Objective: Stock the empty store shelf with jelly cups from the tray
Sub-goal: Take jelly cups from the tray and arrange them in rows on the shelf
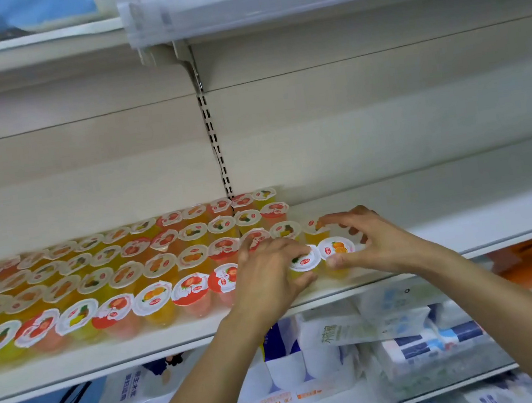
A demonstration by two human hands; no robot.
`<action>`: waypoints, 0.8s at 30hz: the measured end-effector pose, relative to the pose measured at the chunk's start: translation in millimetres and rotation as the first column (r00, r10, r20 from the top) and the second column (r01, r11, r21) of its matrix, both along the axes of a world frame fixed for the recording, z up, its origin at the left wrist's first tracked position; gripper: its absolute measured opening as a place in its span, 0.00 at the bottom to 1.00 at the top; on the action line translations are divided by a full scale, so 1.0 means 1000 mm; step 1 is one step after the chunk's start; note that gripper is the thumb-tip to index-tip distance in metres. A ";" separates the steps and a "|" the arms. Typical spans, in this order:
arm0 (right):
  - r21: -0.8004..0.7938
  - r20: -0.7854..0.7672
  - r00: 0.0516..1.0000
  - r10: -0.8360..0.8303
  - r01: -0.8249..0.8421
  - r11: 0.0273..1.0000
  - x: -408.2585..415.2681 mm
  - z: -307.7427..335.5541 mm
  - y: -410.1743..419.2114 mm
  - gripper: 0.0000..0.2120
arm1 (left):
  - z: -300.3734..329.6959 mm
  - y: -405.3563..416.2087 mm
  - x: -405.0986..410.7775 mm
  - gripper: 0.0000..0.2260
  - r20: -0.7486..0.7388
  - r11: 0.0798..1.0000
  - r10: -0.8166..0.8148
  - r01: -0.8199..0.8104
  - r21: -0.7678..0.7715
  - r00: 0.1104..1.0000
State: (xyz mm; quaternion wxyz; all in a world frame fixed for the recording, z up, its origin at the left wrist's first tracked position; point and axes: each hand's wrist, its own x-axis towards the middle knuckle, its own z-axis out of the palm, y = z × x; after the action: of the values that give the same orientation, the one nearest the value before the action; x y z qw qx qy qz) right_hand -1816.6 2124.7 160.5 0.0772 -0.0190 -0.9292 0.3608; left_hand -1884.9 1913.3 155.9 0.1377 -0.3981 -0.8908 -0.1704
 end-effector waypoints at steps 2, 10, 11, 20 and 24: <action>0.039 -0.068 0.998 -0.020 0.023 0.999 0.003 -0.004 -0.005 0.31 | 0.000 -0.001 -0.001 0.18 -0.018 1.000 0.012 -0.012 -0.002 1.000; 0.107 -0.187 0.981 -0.053 0.074 0.991 -0.003 -0.011 -0.017 0.15 | -0.001 0.003 -0.002 0.18 -0.040 0.999 0.026 -0.027 -0.028 0.999; 0.125 -0.183 0.981 -0.058 0.082 0.989 -0.002 -0.011 -0.018 0.15 | -0.002 0.003 -0.002 0.18 -0.045 0.999 0.028 -0.029 -0.027 0.999; 0.231 -0.124 0.988 -0.092 0.119 0.966 0.008 -0.005 -0.027 0.20 | -0.004 0.004 0.004 0.19 -0.066 0.998 0.046 -0.049 -0.043 0.997; 0.314 -0.123 0.986 -0.114 0.148 0.938 0.013 -0.006 -0.037 0.22 | -0.005 0.002 0.009 0.23 -0.054 0.993 0.059 -0.064 -0.099 0.997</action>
State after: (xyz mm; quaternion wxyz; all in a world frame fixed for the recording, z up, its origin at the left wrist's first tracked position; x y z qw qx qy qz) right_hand -1803.7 2088.0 154.8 0.1511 -0.0495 -0.9670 0.1990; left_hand -1876.2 1915.6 151.0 0.1453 -0.3812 -0.9063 -0.1107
